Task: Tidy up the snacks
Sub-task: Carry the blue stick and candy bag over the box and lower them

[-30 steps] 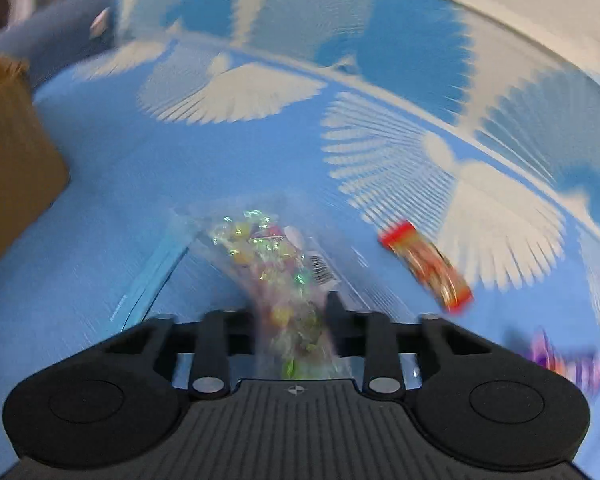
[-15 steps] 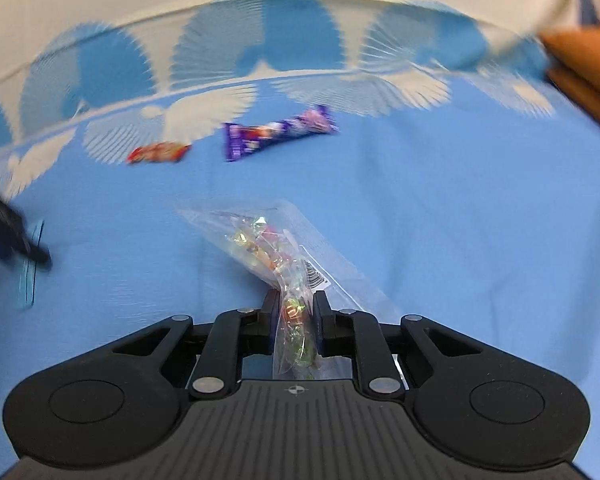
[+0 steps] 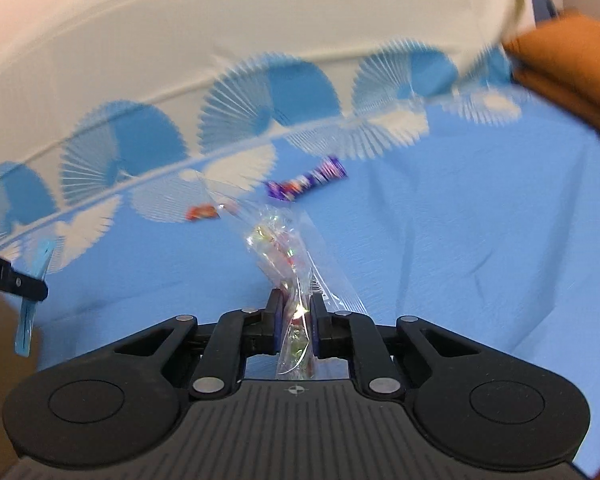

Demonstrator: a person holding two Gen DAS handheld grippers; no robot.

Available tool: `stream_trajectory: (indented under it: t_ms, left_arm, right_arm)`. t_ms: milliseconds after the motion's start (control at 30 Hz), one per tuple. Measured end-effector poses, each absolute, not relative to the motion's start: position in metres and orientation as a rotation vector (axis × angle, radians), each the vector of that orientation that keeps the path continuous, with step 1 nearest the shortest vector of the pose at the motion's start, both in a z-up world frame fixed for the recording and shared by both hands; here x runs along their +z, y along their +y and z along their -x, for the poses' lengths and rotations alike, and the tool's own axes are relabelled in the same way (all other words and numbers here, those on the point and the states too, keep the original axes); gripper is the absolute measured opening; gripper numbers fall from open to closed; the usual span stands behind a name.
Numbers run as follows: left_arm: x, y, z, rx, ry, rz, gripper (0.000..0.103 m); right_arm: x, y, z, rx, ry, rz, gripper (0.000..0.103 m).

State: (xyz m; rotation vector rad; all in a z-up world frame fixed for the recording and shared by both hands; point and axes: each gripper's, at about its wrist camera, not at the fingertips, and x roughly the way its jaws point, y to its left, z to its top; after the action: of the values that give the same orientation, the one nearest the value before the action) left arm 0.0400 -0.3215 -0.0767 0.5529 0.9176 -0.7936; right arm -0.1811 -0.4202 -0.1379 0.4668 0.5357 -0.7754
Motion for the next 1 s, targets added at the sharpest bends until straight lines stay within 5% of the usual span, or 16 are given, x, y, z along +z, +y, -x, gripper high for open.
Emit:
stream_trajectory:
  t_ms: [400,1000]
  left_arm:
    - [0.022,-0.145,0.029,-0.795,0.852,-0.434,0.013]
    - [0.022,0.084,0.063,-0.567,0.888,-0.277,0.013]
  right_arm:
    - [-0.043,-0.265,0.216,-0.555,0.494,-0.337,0.014]
    - [-0.022,-0.07,0.216,-0.208,0.621,-0.187,0.014]
